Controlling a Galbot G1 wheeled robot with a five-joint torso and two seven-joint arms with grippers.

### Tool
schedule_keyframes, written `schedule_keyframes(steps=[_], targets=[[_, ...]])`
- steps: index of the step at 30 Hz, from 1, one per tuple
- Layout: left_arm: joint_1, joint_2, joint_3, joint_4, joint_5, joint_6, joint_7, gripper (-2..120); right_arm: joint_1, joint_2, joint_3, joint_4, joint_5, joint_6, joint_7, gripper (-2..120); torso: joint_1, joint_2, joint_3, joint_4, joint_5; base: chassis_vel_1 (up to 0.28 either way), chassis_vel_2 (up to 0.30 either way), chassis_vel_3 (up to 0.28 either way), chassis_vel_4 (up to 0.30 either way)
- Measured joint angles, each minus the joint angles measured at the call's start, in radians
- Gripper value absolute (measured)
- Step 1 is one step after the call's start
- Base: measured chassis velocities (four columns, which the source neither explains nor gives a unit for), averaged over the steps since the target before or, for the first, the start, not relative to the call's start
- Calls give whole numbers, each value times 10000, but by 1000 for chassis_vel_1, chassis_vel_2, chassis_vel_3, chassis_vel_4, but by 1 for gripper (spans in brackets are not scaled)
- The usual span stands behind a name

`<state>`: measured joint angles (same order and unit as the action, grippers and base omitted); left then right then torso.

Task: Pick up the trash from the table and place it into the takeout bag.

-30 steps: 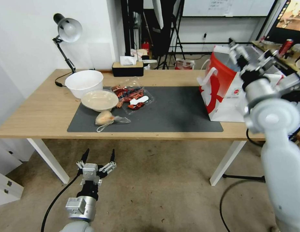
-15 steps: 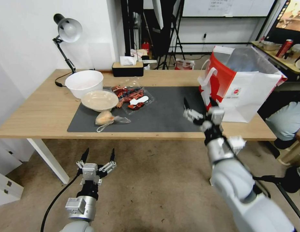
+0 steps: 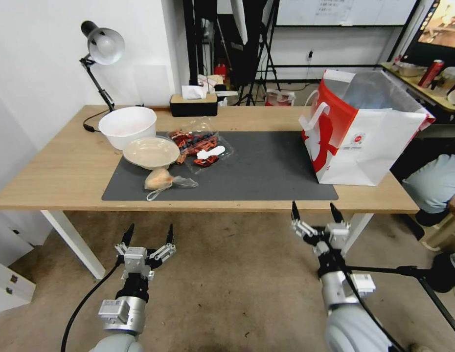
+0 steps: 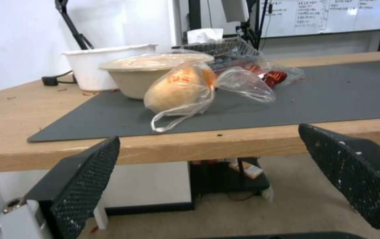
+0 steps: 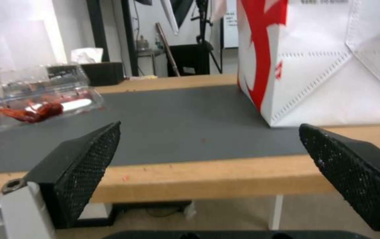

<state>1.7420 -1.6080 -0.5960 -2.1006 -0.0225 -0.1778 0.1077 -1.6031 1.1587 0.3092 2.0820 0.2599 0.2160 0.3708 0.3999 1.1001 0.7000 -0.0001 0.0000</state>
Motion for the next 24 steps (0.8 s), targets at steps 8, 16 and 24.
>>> schedule_keyframes(steps=[8,16,24], targets=[[-69,0,30,-54,-43,2,-3,100,40,128,-31,-190,-26,41,86,100,1,0,0,2,0,0,0,0,0],[-402,1,-24,-169,-495,116,38,100,158,203,-84,-281,-69,64,112,100,1,0,0,0,-1,0,0,0,0],[-1072,865,-224,-336,-1317,802,250,100,298,267,-181,-318,-126,-10,127,100,1,-1,0,0,-2,0,0,0,0]])
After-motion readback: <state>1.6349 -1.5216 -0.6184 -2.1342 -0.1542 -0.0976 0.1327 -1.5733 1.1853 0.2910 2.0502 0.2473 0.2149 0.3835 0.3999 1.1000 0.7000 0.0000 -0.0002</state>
